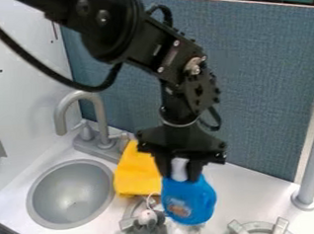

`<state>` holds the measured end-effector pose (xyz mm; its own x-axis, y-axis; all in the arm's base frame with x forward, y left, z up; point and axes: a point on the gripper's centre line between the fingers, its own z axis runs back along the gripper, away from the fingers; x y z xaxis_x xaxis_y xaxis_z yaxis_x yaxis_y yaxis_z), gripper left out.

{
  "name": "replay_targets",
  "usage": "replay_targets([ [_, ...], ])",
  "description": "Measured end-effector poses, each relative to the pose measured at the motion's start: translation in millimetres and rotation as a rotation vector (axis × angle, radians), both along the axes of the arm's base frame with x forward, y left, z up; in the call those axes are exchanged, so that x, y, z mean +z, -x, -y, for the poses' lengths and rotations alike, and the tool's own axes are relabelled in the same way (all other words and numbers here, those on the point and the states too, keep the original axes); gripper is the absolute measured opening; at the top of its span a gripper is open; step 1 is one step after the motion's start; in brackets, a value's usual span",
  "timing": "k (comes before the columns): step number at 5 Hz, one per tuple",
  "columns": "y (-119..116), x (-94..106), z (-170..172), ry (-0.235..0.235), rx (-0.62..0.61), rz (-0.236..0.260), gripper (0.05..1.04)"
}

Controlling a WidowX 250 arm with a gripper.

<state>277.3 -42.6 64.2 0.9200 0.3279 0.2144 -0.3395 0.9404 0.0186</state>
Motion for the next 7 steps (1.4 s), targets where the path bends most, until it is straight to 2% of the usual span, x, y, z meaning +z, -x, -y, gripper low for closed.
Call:
replay_targets([
  [1,26,-6.8,3,0.019,-0.045,-0.149,0.488],
  [2,38,-23.1,9,0.050,-0.114,-0.239,0.488],
  [3,45,-51.1,24,0.025,-0.196,-0.330,0.488],
  [4,40,-70.4,29,-0.009,-0.230,-0.352,0.488],
  [5,34,-74.7,32,-0.029,-0.250,-0.318,0.488],
  [6,30,-76.1,32,-0.030,-0.241,-0.284,0.538],
  [7,38,-74.2,32,-0.030,-0.226,-0.334,0.841],
])
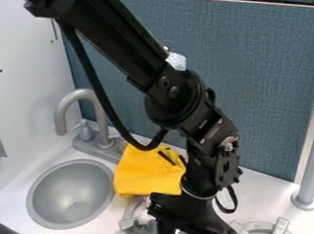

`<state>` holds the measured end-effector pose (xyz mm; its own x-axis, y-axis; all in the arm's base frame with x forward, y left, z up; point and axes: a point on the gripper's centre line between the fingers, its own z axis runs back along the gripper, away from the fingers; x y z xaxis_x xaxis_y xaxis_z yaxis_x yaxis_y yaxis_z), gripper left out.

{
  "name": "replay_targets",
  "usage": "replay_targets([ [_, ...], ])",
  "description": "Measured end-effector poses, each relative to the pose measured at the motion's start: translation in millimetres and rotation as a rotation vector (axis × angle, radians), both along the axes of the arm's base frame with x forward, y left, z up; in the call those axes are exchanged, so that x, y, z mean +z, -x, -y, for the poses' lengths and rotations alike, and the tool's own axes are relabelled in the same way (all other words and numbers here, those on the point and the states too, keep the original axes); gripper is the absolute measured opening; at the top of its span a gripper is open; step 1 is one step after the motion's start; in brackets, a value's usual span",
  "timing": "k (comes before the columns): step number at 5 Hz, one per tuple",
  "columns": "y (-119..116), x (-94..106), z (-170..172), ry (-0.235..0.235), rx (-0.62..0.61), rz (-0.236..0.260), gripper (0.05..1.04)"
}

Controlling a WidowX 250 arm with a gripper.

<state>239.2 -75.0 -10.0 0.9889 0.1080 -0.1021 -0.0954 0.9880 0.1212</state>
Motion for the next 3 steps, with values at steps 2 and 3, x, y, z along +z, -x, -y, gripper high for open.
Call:
replay_targets([
  [2,-1,26.4,4,0.037,0.034,0.032,1.009],
  [3,-1,40.0,3,0.063,0.049,0.022,1.008],
])
